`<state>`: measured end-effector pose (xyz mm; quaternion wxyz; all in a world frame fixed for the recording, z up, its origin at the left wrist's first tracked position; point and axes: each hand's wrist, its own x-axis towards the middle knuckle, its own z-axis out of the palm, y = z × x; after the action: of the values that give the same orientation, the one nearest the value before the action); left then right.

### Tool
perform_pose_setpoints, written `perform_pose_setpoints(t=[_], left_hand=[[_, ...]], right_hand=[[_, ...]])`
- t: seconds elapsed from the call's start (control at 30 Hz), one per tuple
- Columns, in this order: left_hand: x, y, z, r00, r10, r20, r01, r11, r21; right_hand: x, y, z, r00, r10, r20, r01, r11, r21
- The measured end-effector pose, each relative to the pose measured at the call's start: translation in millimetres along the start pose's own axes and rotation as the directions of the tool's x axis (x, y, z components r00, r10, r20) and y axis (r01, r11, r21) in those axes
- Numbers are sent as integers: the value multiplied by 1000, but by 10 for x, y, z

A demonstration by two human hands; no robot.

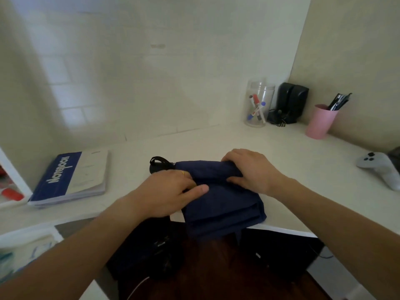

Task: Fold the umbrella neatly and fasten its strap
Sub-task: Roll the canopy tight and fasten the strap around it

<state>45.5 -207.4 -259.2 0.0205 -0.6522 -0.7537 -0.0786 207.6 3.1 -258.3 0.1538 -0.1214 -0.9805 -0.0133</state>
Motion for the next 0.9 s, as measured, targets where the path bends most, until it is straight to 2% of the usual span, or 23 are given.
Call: perform_pose_setpoints(t=[0.07, 0.1, 0.13, 0.17, 0.2, 0.27, 0.3, 0.33, 0.4, 0.47, 0.57, 0.63, 0.77, 0.83, 0.9], left_hand=[[115, -6, -58, 994, -42, -100, 52, 993, 106], [174, 1, -70, 976, -40, -214, 74, 985, 155], [225, 11, -61, 941, -11, -337, 68, 985, 159], [270, 22, -51, 917, 17, -399, 40, 990, 134], [320, 27, -51, 928, 22, -373, 21, 994, 111], [394, 2, -45, 991, 10, -133, 1, 996, 84], [407, -13, -31, 999, 8, -35, -4, 994, 106], [401, -28, -14, 1000, 21, 7, -22, 991, 135], [366, -39, 42, 997, 59, -44, -50, 982, 180], [334, 14, 93, 986, 94, -139, -65, 977, 205], [359, 73, 208, 953, 180, -244, -103, 950, 296], [399, 63, 295, 929, 222, -294, -106, 926, 363], [431, 10, 362, 894, 312, -322, -170, 900, 401], [389, -11, 262, 907, 313, -281, -236, 932, 275], [345, -32, 158, 960, 198, -197, -192, 980, 47]], right_hand=[[-82, -8, 56, 995, -59, -83, 60, 998, 5], [-121, -4, 77, 988, -91, -121, 91, 996, -1], [-157, -5, 97, 980, -121, -159, 120, 993, -16], [-191, -10, 120, 968, -149, -200, 145, 989, -36], [-218, -19, 141, 955, -173, -240, 163, 985, -59], [-255, -24, 171, 935, -199, -292, 182, 980, -84], [-264, -13, 174, 934, -200, -295, 184, 980, -82], [-270, 3, 166, 938, -198, -283, 184, 980, -73], [-274, 43, 125, 956, -187, -224, 184, 982, -34], [-253, 86, 33, 982, -154, -106, 163, 982, 91], [-191, 182, -188, 989, -38, 143, -21, 920, 391], [-164, 271, -274, 972, -24, 233, -82, 899, 431], [-198, 327, -241, 975, -19, 223, -70, 921, 384], [-247, 331, -192, 983, -21, 181, -47, 932, 361], [-300, 336, -140, 992, -28, 124, -16, 940, 342]])
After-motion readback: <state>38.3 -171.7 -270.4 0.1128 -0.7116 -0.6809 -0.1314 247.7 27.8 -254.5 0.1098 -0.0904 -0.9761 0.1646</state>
